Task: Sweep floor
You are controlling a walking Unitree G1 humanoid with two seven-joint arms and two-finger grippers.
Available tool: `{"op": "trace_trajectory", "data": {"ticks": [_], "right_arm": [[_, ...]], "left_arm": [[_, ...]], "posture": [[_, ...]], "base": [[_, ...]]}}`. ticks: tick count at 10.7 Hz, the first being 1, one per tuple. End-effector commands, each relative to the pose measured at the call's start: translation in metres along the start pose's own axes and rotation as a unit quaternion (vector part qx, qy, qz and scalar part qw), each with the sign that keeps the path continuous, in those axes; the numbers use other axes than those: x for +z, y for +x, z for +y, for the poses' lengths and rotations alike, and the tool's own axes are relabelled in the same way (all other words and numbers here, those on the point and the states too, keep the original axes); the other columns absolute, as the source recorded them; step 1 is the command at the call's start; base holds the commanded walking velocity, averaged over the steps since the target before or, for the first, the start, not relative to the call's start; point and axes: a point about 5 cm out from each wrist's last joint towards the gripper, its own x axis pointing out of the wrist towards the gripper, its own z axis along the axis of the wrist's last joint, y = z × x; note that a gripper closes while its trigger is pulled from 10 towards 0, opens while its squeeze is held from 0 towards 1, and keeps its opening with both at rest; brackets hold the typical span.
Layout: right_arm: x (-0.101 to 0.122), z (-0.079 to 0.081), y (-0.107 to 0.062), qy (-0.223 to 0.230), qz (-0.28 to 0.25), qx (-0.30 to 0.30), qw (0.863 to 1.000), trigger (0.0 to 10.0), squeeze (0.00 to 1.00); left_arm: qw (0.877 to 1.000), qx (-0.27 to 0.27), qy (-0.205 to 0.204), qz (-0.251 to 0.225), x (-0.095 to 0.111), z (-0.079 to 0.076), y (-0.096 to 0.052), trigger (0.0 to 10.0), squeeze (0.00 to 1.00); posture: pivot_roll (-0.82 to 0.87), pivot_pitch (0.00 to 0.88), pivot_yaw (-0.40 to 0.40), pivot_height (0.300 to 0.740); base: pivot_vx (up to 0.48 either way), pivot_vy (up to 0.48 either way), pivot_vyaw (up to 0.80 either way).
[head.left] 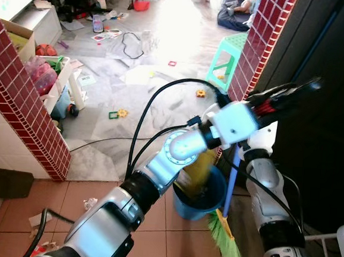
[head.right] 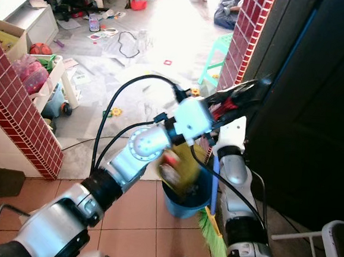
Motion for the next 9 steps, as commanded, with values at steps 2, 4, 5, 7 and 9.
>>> {"op": "trace_trajectory", "data": {"ticks": [2,4,5,7,9], "right_arm": [[0.012,0.004,0.007,0.005,-0.022,0.006,1.0,10.0,0.0],[0.012,0.004,0.009,0.004,-0.023,0.007,1.0,10.0,0.0],[0.013,0.003,0.01,0.003,-0.024,0.008,1.0,10.0,0.0],[0.013,0.004,0.011,0.001,-0.023,0.009,1.0,10.0,0.0],[0.013,0.004,0.012,0.0,-0.025,0.012,1.0,10.0,0.0]], "left_arm": [[0.993,-0.09,-0.029,-0.072,0.026,-0.05,0.03,10.0,0.0],[0.992,-0.094,-0.005,-0.079,0.031,-0.043,0.03,10.0,0.0],[0.993,-0.083,0.008,-0.088,0.036,-0.035,0.032,10.0,0.0],[0.99,-0.074,0.059,-0.106,0.046,-0.022,0.035,10.0,0.0],[0.991,-0.004,0.06,-0.12,0.061,0.006,0.039,10.0,0.0]], "posture": [[-0.05,0.0,0.019,0.74],[-0.05,0.0,0.013,0.74],[-0.05,0.0,0.011,0.74],[-0.05,0.0,0.009,0.74],[-0.04,0.0,0.007,0.74]], "base": [[0.0,0.0,0.0],[0.0,0.0,0.0],[0.0,0.0,0.0],[0.0,0.0,0.0],[0.0,0.0,0.0]]}}
